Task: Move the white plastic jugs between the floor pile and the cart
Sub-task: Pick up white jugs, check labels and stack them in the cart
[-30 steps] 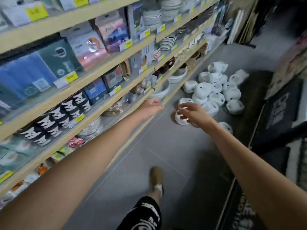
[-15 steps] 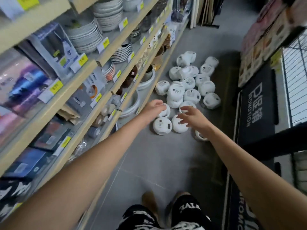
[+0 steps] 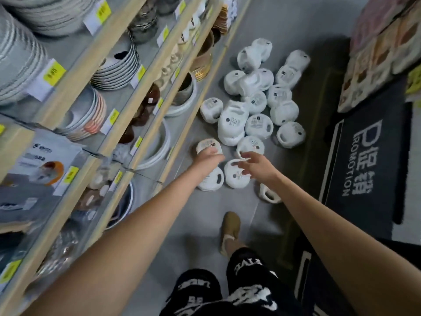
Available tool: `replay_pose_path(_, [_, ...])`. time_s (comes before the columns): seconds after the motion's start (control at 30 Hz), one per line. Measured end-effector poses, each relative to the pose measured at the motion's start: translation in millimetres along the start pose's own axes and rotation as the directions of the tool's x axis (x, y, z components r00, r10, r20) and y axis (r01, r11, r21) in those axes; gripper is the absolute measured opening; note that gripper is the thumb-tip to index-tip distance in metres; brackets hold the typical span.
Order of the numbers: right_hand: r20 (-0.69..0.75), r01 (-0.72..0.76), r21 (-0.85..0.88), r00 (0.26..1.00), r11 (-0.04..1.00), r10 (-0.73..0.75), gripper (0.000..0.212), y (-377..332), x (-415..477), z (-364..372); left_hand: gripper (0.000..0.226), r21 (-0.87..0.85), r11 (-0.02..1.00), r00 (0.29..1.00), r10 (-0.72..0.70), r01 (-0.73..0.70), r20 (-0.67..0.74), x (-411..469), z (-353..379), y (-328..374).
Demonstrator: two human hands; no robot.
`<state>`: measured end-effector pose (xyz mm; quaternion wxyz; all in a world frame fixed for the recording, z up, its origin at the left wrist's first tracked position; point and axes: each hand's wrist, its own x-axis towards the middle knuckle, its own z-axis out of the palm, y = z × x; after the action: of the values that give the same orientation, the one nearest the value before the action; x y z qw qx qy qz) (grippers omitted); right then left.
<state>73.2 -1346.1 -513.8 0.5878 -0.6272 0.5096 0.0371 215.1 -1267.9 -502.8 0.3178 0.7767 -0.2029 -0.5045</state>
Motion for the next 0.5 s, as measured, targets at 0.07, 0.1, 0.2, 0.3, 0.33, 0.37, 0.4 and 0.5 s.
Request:
replay_pose_path(0.07, [0.022,-0.043,-0.008,0.999,0.999,0.043,0.037,1.4,32.2,-4.3,0.032,0.026,0.998,0.998,-0.063,0.063,0.007,29.7,3.1,-1.8])
replay_pose_path(0.1, [0.033,-0.056,-0.007,0.998,0.998,0.057,0.029,3.0,48.2,-4.1,0.034,0.024,0.996,0.996,-0.090,0.090,0.009,43.2,3.4,-4.9])
replay_pose_path(0.2, [0.054,-0.105,-0.017,0.993,0.994,0.106,0.014,11.3,95.2,3.2,0.047,0.017,0.986,0.986,-0.165,0.165,-0.005,81.2,1.6,-21.0])
replay_pose_path(0.3, [0.080,-0.166,-0.013,0.983,0.986,0.167,0.032,25.6,139.6,20.0,0.046,-0.025,0.973,0.973,-0.231,0.231,-0.008,123.9,0.2,-46.5])
replay_pose_path(0.33, [0.092,-0.183,-0.018,0.979,0.983,0.184,0.037,32.2,154.0,26.8,0.046,-0.043,0.966,0.966,-0.257,0.256,-0.008,138.5,0.1,-55.7])
replay_pose_path(0.37, [0.104,-0.194,-0.016,0.975,0.981,0.195,0.040,39.7,169.5,34.1,0.047,-0.060,0.960,0.962,-0.275,0.274,-0.004,155.9,1.3,-67.3])
replay_pose_path(0.4, [0.111,-0.212,-0.010,0.971,0.977,0.211,0.041,47.8,185.4,42.0,0.051,-0.066,0.957,0.959,-0.283,0.283,0.001,173.9,4.0,-79.8])
replay_pose_path(0.5, [0.111,-0.270,0.004,0.957,0.963,0.268,0.040,78.7,237.8,68.3,0.078,-0.069,0.936,0.938,-0.347,0.346,0.006,232.2,14.6,-124.6])
